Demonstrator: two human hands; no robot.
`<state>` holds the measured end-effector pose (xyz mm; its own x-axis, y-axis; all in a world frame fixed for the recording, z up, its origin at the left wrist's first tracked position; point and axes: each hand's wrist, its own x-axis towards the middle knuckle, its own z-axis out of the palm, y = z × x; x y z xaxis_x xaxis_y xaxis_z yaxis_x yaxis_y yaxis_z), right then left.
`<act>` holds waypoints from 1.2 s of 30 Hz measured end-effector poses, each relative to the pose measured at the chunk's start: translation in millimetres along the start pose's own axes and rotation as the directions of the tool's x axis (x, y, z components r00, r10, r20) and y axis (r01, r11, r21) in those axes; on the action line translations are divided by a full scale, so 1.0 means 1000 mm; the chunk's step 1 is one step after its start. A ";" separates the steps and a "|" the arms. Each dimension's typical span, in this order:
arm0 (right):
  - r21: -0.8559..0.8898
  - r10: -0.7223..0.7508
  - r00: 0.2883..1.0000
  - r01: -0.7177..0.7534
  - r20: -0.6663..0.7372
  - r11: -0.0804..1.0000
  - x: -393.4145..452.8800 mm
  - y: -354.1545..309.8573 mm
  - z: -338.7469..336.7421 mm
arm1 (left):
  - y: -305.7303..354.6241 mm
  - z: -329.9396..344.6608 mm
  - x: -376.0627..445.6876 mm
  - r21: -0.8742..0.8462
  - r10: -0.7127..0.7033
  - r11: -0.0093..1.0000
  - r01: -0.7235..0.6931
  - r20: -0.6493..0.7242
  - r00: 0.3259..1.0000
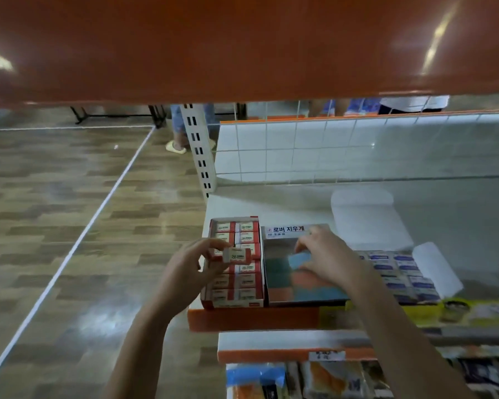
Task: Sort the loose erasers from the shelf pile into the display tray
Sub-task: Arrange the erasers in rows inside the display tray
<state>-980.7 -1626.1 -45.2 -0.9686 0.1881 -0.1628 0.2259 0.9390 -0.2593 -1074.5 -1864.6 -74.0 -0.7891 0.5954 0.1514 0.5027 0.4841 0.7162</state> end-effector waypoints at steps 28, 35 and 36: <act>0.095 -0.055 0.997 0.060 -0.054 0.994 -0.002 -0.010 0.009 | 0.036 0.027 -0.002 0.535 -0.026 0.845 -0.001 0.043 0.999; 0.079 -0.010 0.986 0.024 -0.169 0.997 -0.006 -0.006 -0.011 | 0.061 0.013 0.021 0.537 0.078 0.828 -0.159 0.171 0.982; 0.084 0.003 0.978 0.014 -0.210 0.996 -0.008 -0.002 -0.016 | 0.071 0.016 0.030 0.528 0.121 0.824 -0.203 0.184 0.975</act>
<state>-974.9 -1624.7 -28.0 -0.9680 0.2476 0.0399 0.2198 0.9142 -0.3406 -1057.2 -1802.5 -29.5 -0.6434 0.7577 0.1089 0.7609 0.6174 0.1999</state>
